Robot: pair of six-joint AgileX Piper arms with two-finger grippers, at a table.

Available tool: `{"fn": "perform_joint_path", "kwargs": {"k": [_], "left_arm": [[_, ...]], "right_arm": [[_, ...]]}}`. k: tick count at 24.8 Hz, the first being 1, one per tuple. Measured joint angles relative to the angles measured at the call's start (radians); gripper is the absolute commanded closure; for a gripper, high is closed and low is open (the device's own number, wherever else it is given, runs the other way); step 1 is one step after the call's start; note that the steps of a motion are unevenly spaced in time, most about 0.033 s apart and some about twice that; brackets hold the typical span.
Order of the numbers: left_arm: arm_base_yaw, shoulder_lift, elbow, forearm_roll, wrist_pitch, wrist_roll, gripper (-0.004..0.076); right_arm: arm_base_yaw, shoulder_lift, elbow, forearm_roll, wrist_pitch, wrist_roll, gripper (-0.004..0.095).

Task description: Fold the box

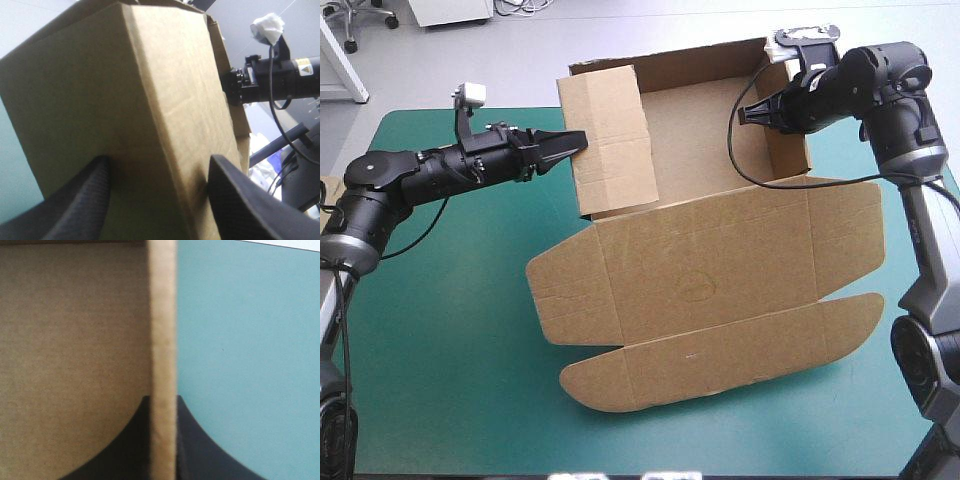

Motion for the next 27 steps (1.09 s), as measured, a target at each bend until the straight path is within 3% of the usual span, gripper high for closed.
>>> {"fn": "perform_joint_path", "kwargs": {"k": [7,10,19,22,26,27], "left_arm": [[-0.109,0.0,-0.11,0.303,-0.179,-0.245,0.0303],[-0.118,0.0,-0.133,0.442,-0.208,-0.353,0.0306],[-0.16,0.02,-0.177,1.022,-0.161,-0.769,0.0346],[-0.182,0.043,-0.179,1.119,-0.132,-0.827,0.035],[-0.22,0.085,-0.186,1.205,-0.098,-0.907,0.0447],[-0.229,0.098,-0.19,1.225,-0.085,-0.924,0.0589]], "right_arm": [[0.043,0.025,0.0,-0.056,0.0,0.099,0.0922],[0.075,0.053,0.0,-0.061,0.0,0.131,0.0921],[0.203,0.111,0.01,-0.135,0.0,0.224,0.0921],[0.22,0.112,0.014,-0.151,0.0,0.233,0.0921],[0.22,0.117,0.02,-0.151,0.0,0.254,0.0921],[0.22,0.117,0.025,-0.152,0.0,0.261,0.0921]]}}
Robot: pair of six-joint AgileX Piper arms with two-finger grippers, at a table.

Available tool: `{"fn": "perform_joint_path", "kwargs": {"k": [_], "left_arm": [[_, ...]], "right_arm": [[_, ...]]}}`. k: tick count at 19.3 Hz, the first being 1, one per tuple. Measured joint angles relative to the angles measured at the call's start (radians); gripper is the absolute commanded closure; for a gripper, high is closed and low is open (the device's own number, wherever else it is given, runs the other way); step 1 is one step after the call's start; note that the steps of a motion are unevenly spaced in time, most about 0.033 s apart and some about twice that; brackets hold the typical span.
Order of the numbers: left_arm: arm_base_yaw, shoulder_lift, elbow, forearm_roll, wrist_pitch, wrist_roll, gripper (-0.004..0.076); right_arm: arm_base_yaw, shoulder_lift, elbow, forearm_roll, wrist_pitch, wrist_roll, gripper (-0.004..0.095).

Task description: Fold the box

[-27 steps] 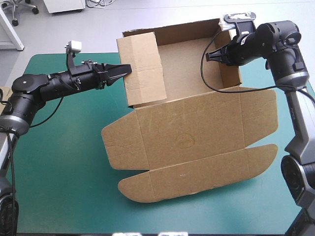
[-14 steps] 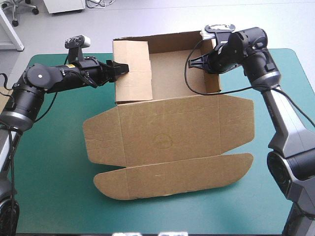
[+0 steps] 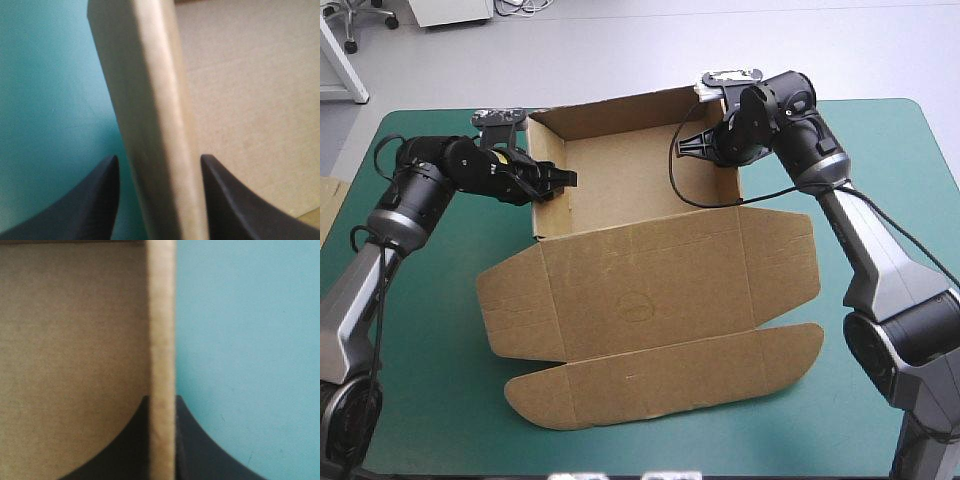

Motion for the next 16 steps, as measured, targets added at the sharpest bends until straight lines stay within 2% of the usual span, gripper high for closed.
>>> {"fn": "perform_joint_path", "kwargs": {"k": [1,2,10,16], "left_arm": [[-0.015,0.029,-0.016,0.031,0.024,-0.021,0.0678],[-0.023,0.045,-0.028,0.045,0.037,-0.03,0.0733],[-0.051,0.234,-0.19,0.143,0.213,-0.103,0.0734],[-0.052,0.345,-0.195,0.197,0.247,-0.106,0.0734]], "right_arm": [[0.001,0.002,0.005,-0.006,0.0,0.005,0.0921],[0.001,0.002,0.01,-0.01,0.0,0.01,0.0921],[0.001,0.044,0.137,0.017,0.0,0.064,0.0921],[0.001,0.158,0.144,0.058,-0.003,0.064,0.0919]]}}
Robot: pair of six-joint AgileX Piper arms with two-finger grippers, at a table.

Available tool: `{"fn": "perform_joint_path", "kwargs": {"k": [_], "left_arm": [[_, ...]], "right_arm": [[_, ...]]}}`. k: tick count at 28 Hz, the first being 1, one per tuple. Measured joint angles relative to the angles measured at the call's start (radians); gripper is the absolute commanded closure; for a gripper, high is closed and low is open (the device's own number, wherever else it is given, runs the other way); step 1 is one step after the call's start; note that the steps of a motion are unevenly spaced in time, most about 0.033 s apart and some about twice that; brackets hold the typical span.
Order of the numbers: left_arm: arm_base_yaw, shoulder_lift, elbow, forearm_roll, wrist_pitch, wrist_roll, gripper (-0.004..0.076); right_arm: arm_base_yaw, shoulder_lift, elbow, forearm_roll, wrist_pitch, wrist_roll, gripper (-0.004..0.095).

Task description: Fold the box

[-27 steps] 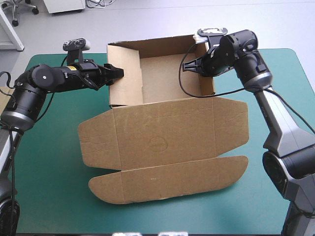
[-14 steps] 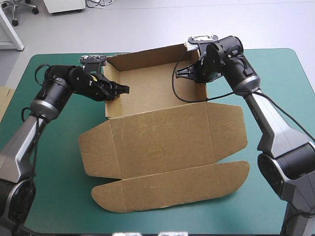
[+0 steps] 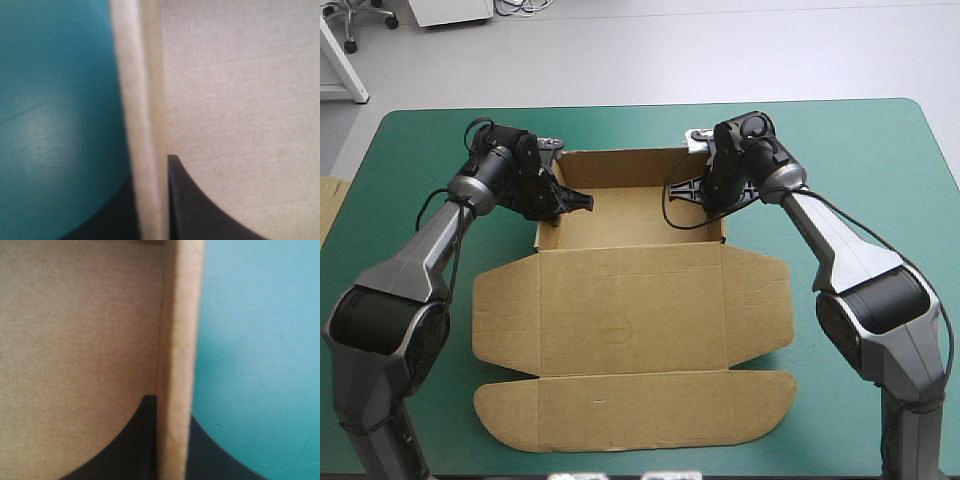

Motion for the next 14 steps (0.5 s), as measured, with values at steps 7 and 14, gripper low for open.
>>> {"fn": "perform_joint_path", "kwargs": {"k": [7,14], "left_arm": [[0.0,0.084,-0.008,0.001,-0.004,-0.003,0.073],[-0.002,0.089,-0.011,0.008,-0.007,0.011,0.0485]], "right_arm": [[0.0,0.072,0.0,0.002,0.001,0.0,0.0916],[0.0,0.084,-0.001,0.003,-0.001,-0.052,0.0464]]}}
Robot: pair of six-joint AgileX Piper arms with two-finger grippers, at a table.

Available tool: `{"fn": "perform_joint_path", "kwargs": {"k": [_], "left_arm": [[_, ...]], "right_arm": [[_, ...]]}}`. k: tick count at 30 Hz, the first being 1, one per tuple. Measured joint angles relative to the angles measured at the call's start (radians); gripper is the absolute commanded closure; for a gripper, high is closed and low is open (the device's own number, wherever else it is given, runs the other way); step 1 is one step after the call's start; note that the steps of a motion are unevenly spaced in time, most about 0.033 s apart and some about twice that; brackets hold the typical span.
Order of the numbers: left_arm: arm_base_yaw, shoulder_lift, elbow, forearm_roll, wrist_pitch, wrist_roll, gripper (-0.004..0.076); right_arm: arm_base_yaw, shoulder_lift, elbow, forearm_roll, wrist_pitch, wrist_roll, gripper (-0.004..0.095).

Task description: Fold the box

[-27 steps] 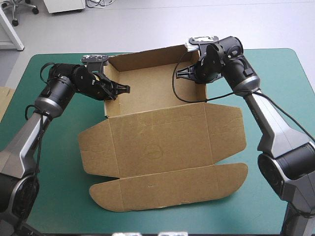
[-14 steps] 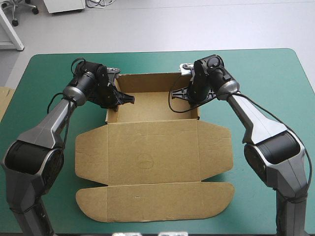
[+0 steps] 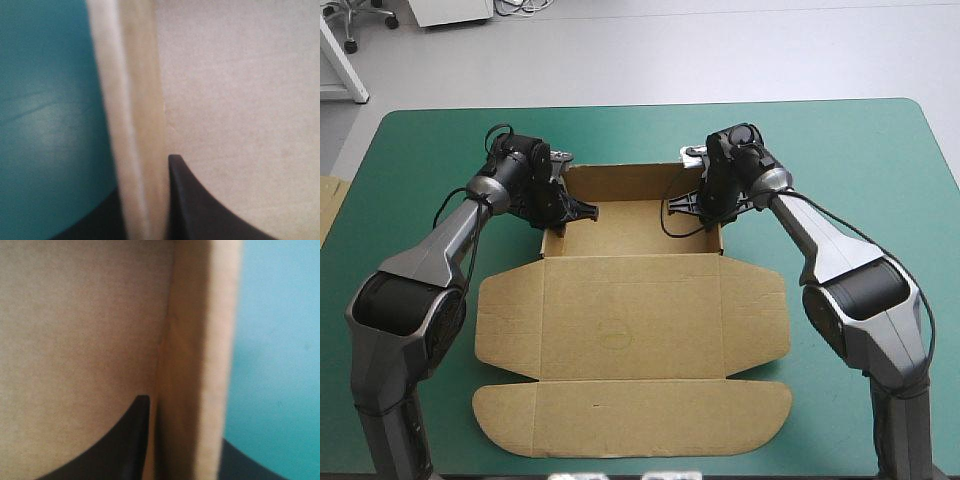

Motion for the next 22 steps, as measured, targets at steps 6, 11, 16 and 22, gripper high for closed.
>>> {"fn": "perform_joint_path", "kwargs": {"k": [6,11,16,22], "left_arm": [[-0.003,0.007,-0.024,0.021,0.015,0.019,0.0325],[-0.004,0.02,-0.113,0.023,0.054,0.023,0.0325],[-0.004,-0.014,-0.213,0.045,0.06,0.027,0.0325],[-0.004,-0.142,-0.248,0.116,0.069,0.027,0.0344]], "right_arm": [[0.003,0.002,-0.024,0.006,-0.014,-0.035,0.021],[0.003,-0.015,-0.067,-0.051,-0.007,-0.047,0.021],[0.001,-0.077,-0.119,-0.098,-0.005,-0.063,0.0215],[0.001,-0.176,-0.128,-0.159,0.003,-0.086,0.0519]]}}
